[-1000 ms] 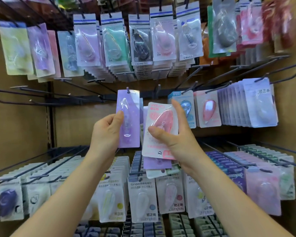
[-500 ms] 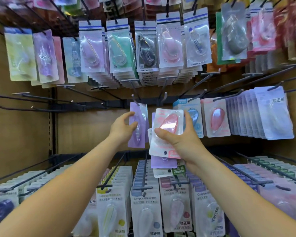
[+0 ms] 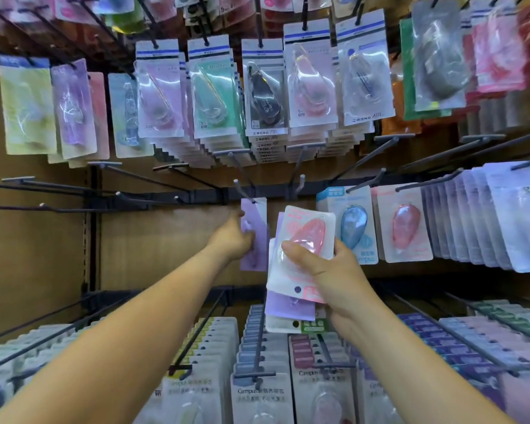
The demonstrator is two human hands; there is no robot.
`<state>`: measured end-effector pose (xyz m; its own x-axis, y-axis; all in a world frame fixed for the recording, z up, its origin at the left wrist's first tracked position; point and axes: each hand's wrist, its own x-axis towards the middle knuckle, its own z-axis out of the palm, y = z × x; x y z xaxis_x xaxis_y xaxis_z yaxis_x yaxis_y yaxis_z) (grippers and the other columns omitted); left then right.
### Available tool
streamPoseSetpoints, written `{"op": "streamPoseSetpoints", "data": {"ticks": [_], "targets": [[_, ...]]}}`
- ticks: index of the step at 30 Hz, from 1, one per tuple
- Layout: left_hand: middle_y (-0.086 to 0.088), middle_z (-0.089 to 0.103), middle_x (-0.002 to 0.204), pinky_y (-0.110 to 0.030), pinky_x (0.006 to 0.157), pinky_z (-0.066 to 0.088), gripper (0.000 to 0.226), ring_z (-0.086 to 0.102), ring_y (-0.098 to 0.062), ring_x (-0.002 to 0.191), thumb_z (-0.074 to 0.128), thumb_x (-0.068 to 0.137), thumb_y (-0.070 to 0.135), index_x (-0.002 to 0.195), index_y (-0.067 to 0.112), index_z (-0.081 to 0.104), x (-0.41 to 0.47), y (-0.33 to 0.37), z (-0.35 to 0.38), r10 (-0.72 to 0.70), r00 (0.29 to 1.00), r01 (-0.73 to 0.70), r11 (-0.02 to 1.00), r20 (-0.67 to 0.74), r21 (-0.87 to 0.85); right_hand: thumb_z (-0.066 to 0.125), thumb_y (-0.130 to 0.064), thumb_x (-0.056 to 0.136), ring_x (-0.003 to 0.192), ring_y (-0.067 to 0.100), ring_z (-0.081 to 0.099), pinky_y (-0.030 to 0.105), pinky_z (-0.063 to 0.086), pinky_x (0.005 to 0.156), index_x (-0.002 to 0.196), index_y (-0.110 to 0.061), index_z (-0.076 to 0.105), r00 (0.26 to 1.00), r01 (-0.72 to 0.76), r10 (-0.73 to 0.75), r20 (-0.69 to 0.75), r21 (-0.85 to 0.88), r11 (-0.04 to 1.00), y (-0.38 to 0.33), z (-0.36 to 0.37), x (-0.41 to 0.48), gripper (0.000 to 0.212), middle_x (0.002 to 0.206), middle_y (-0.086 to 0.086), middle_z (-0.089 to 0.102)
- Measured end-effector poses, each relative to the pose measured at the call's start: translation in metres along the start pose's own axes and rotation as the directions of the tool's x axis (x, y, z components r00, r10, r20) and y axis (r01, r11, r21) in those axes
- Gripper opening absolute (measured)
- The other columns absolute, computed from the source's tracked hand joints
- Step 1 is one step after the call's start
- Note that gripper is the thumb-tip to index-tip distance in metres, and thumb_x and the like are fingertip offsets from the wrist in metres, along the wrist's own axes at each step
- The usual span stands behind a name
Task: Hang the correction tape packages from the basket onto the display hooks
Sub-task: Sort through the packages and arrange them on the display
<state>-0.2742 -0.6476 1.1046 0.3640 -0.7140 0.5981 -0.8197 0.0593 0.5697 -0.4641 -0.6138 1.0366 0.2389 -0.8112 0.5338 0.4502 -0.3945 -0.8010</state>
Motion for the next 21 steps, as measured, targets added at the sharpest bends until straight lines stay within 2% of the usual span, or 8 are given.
{"op": "streamPoseSetpoints", "data": {"ticks": [2, 4, 7, 9, 11, 15, 18, 21], "targets": [[-0.015, 0.064, 0.122, -0.044, 0.091, 0.055, 0.031, 0.064, -0.029, 0.101, 0.051, 0.099, 0.032, 0.129, 0.021, 0.051, -0.031, 0.02, -0.015, -0.019, 1.0, 0.023, 0.967, 0.019, -0.255, 0.085, -0.02, 0.074, 0.095, 0.023, 0.072, 0.044, 0.06, 0.083, 0.119, -0.019, 0.064, 0.999, 0.025, -0.023, -0.038, 0.035, 0.999, 0.0, 0.001, 0.002, 0.049, 0.108, 0.005, 0.074], [-0.01, 0.067, 0.117, -0.042, 0.088, 0.057, 0.028, 0.066, -0.022, 0.101, 0.049, 0.1, 0.044, 0.116, 0.024, 0.062, -0.071, 0.035, -0.027, 0.058, 0.973, 0.066, 0.858, 0.224, -0.51, 0.084, -0.019, 0.076, 0.093, 0.021, 0.073, 0.038, 0.062, 0.074, 0.124, -0.02, 0.061, 0.997, 0.04, -0.035, -0.064, 0.07, 0.997, 0.0, 0.003, 0.004, 0.053, 0.111, 0.005, 0.073], [0.002, 0.069, 0.119, -0.041, 0.1, 0.05, 0.039, 0.066, -0.016, 0.11, 0.056, 0.094, 0.054, 0.123, 0.028, 0.062, -0.107, 0.039, -0.022, 0.241, 0.901, 0.006, 0.824, 0.36, -0.567, 0.08, -0.019, 0.08, 0.089, 0.019, 0.074, 0.033, 0.062, 0.068, 0.127, -0.02, 0.058, 0.994, 0.06, -0.051, -0.097, 0.089, 0.994, -0.001, 0.008, 0.003, 0.052, 0.11, 0.006, 0.073], [-0.004, 0.072, 0.116, -0.038, 0.101, 0.05, 0.039, 0.069, -0.017, 0.106, 0.067, 0.091, 0.041, 0.124, 0.021, 0.062, -0.119, 0.033, -0.014, 0.247, 0.912, 0.013, 0.78, 0.327, -0.626, 0.076, -0.021, 0.085, 0.09, 0.02, 0.074, 0.036, 0.062, 0.072, 0.127, -0.019, 0.059, 0.992, 0.07, -0.058, -0.114, 0.102, 0.992, -0.001, 0.01, 0.003, 0.046, 0.107, 0.007, 0.074], [-0.011, 0.074, 0.108, -0.035, 0.093, 0.055, 0.035, 0.071, -0.022, 0.098, 0.072, 0.088, 0.024, 0.119, 0.013, 0.063, -0.125, 0.028, -0.005, 0.213, 0.943, 0.024, 0.72, 0.254, -0.694, 0.071, -0.021, 0.089, 0.091, 0.021, 0.074, 0.036, 0.062, 0.073, 0.125, -0.017, 0.06, 0.99, 0.089, -0.076, -0.115, 0.108, 0.99, -0.001, 0.011, 0.0, 0.039, 0.107, 0.009, 0.073], [-0.009, 0.075, 0.088, -0.031, 0.076, 0.055, 0.019, 0.069, -0.018, 0.08, 0.069, 0.09, 0.02, 0.101, 0.005, 0.065, -0.129, 0.027, 0.007, 0.118, 0.991, -0.034, 0.653, 0.057, -0.756, 0.06, -0.027, 0.097, 0.095, 0.021, 0.073, 0.04, 0.06, 0.085, 0.128, -0.018, 0.058, 0.997, 0.064, -0.06, -0.039, 0.116, 0.991, -0.007, 0.01, -0.009, 0.032, 0.11, 0.009, 0.073], [-0.011, 0.073, 0.084, -0.039, 0.079, 0.054, 0.017, 0.067, -0.021, 0.08, 0.061, 0.097, 0.021, 0.092, 0.005, 0.066, -0.128, 0.03, 0.013, 0.029, 0.999, 0.002, 0.573, 0.023, -0.82, 0.071, -0.024, 0.086, 0.105, 0.019, 0.071, 0.041, 0.056, 0.094, 0.13, -0.017, 0.056, 0.989, 0.061, -0.076, 0.129, 0.114, 0.992, -0.012, 0.002, -0.021, 0.048, 0.116, 0.005, 0.073], [-0.013, 0.073, 0.082, -0.037, 0.07, 0.057, 0.021, 0.068, -0.022, 0.072, 0.056, 0.099, 0.02, 0.094, 0.001, 0.065, -0.136, 0.034, 0.017, -0.008, 0.996, 0.085, 0.422, 0.09, -0.903, 0.079, -0.002, 0.077, 0.11, 0.009, 0.067, 0.026, 0.057, 0.089, 0.134, -0.023, 0.053, 0.949, 0.166, -0.139, 0.283, -0.075, 0.983, -0.017, -0.011, -0.03, 0.066, 0.119, -0.006, 0.071]]}}
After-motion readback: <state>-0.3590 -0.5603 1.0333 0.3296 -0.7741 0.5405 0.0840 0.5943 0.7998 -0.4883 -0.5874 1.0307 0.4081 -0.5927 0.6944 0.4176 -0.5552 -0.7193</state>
